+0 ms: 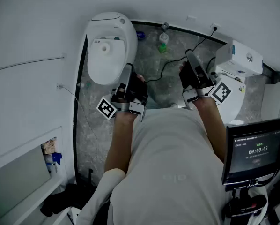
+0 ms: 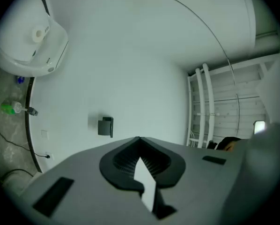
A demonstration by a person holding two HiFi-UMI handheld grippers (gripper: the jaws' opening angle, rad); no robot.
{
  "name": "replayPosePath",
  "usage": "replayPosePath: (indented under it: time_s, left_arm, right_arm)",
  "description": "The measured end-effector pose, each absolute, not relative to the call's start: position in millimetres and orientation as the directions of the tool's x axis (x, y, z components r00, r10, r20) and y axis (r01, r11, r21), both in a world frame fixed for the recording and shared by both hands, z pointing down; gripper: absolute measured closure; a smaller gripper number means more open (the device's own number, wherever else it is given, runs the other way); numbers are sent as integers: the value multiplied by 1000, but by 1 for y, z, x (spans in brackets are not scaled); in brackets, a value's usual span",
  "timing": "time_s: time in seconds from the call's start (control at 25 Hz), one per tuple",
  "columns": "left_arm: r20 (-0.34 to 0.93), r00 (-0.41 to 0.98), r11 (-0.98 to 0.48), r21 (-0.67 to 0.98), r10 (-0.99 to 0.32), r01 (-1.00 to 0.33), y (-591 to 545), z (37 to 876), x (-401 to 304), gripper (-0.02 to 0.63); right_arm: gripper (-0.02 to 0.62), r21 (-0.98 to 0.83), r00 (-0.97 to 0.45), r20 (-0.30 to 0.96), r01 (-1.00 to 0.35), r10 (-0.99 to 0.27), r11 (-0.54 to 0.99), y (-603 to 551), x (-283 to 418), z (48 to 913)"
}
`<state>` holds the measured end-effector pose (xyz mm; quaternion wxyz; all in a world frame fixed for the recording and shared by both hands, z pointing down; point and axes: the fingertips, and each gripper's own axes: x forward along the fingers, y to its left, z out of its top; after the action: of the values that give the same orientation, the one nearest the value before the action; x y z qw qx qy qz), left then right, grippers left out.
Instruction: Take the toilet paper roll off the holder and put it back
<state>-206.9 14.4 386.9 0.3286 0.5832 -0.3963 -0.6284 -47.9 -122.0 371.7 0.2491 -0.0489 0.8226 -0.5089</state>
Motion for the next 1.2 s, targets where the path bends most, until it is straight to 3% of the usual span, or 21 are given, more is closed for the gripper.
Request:
replayPosePath:
  time_s: [0.16, 0.36, 0.6, 0.72, 0.8, 0.92, 1.0, 1.12, 1.2]
  left_arm:
    - [-482, -101, -479, 876, -870, -59, 6, 382, -233, 600]
    - [-437, -146, -445, 895, -887, 24, -34, 416, -381, 600]
    - [-386, -264, -411, 910, -884, 48, -30, 446, -469, 600]
    - [-355, -357, -391, 920, -864, 29, -15, 463, -470, 600]
    - [-356, -348, -385, 923, -868, 17, -6, 460, -416, 600]
    - [-382, -99, -386, 922, -919, 25, -11, 429, -276, 600]
    - [-388, -5, -388, 920, -922, 56, -21, 414, -190, 600]
    - [-412, 32, -409, 909, -910, 86, -36, 375, -122, 600]
    - [-480, 221, -459, 877, -849, 142, -70, 323, -85, 600]
  right_arm:
    - [581, -855, -876, -357, 166, -326, 491, -126, -71, 369]
    - [581, -866, -919, -263, 92, -292, 491, -165, -238, 383]
    - [581, -812, -971, -196, 84, -135, 578, -173, -367, 397]
    - [580, -781, -990, -140, 96, -22, 617, -173, -393, 417]
    - [580, -748, -992, -125, 86, -12, 658, -166, -344, 421]
    - [578, -617, -976, -84, -109, -203, 779, -155, -180, 417]
    - [574, -499, -967, -5, -218, -254, 839, -159, -92, 415]
    - [538, -322, -953, 142, -302, -269, 897, -180, -32, 400]
    - [524, -174, -868, 192, -489, -457, 855, -210, 23, 370]
